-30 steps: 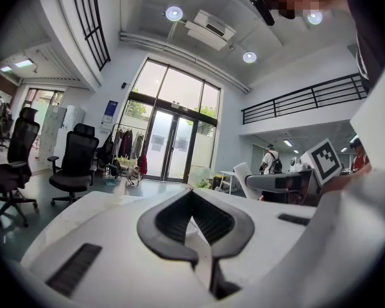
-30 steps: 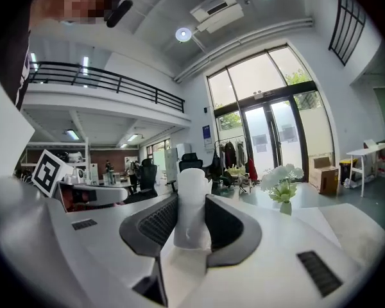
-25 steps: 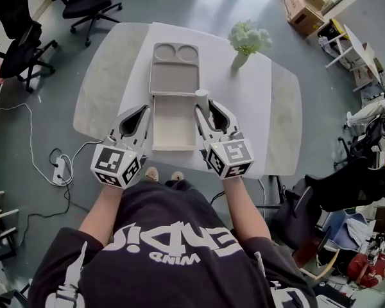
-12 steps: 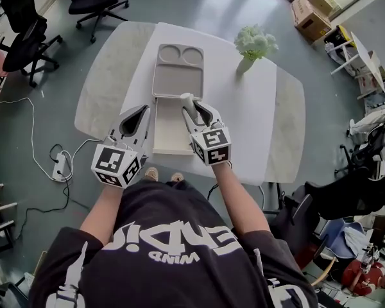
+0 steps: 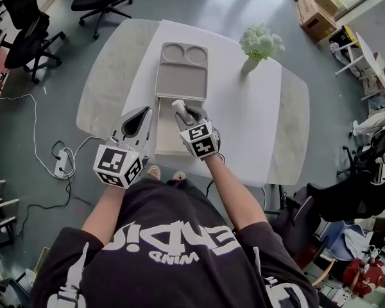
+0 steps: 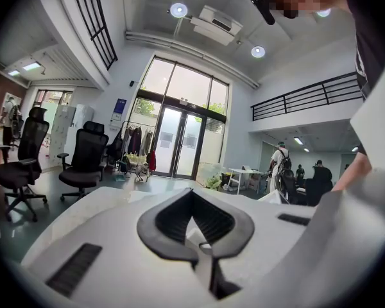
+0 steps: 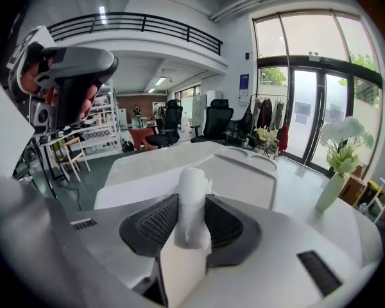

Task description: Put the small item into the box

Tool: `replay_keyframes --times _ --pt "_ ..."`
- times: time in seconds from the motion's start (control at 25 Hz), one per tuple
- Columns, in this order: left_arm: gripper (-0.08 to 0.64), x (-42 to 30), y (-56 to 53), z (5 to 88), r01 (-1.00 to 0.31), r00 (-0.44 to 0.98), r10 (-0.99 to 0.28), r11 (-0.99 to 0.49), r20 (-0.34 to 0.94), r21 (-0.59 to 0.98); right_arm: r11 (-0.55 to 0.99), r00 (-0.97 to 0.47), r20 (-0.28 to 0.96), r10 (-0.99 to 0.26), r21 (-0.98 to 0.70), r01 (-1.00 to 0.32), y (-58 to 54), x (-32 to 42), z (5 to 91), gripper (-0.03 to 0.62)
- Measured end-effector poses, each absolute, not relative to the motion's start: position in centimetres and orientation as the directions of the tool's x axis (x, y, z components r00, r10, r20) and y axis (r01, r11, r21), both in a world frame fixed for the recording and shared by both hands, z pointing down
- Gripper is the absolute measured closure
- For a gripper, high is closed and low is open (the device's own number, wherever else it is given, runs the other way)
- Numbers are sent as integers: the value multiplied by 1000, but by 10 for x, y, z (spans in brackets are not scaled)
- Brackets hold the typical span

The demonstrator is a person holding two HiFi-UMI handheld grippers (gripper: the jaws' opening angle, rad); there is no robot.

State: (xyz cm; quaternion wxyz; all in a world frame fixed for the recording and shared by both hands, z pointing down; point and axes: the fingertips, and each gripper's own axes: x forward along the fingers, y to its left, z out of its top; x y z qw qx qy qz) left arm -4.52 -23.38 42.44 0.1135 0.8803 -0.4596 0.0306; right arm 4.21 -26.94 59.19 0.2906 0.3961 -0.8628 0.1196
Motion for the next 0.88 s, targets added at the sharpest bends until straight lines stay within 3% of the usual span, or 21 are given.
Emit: replay_keyframes --times 0.44,0.88 --pt "552 -47 -244 433 -818 574 -798 -547 183 180 703 -461 729 -506 39 -710 -266 37 639 443" --pt "552 -49 -245 437 -813 580 -791 -548 195 198 697 -460 746 -481 7 -717 -266 34 639 438"
